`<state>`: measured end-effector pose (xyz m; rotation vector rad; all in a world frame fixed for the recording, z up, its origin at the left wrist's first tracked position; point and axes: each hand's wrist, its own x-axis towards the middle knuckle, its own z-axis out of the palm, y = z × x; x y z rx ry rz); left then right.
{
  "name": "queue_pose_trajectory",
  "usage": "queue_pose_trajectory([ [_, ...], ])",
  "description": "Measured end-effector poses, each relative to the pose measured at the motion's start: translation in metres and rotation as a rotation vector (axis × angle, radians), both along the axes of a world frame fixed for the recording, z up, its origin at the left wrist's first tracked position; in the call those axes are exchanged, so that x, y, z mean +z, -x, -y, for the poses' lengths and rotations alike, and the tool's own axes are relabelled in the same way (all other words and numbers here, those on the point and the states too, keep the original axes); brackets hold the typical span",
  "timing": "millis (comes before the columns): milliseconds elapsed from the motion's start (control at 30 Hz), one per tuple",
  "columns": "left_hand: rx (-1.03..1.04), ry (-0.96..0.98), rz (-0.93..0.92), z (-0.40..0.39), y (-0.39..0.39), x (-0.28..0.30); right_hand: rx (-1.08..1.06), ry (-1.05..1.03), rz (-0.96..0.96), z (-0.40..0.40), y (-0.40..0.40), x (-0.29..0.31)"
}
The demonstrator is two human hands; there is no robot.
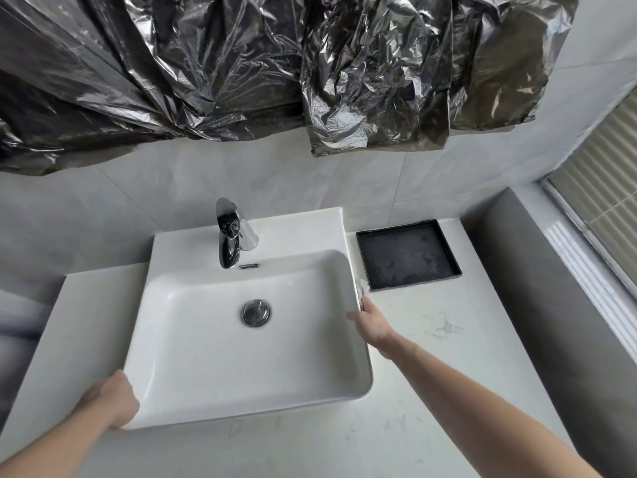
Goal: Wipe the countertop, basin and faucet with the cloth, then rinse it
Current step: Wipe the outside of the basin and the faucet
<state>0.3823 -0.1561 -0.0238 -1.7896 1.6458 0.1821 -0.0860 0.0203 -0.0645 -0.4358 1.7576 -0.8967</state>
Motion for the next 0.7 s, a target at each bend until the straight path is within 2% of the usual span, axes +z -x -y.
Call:
queue_pose_trajectory([
  [200,-0.018,0.012,-0.022,0.0,-0.006,-0.004,-0.033,-0.023,-0.008,0.071,0.031,0.018],
  [433,-0.004,0.014,-0.03,0.003,-0.009,-0.009,-0.089,0.081,-0.023,0.148,0.055,0.037],
  [600,-0.001,-0.017,-0.023,0.005,-0.003,-0.005,-0.062,0.162,-0.146,0.148,0.044,0.042],
  [700,-0.004,-0.013,-0.018,0.004,-0.001,-0.004,-0.091,0.16,-0.149,0.125,0.035,0.038],
])
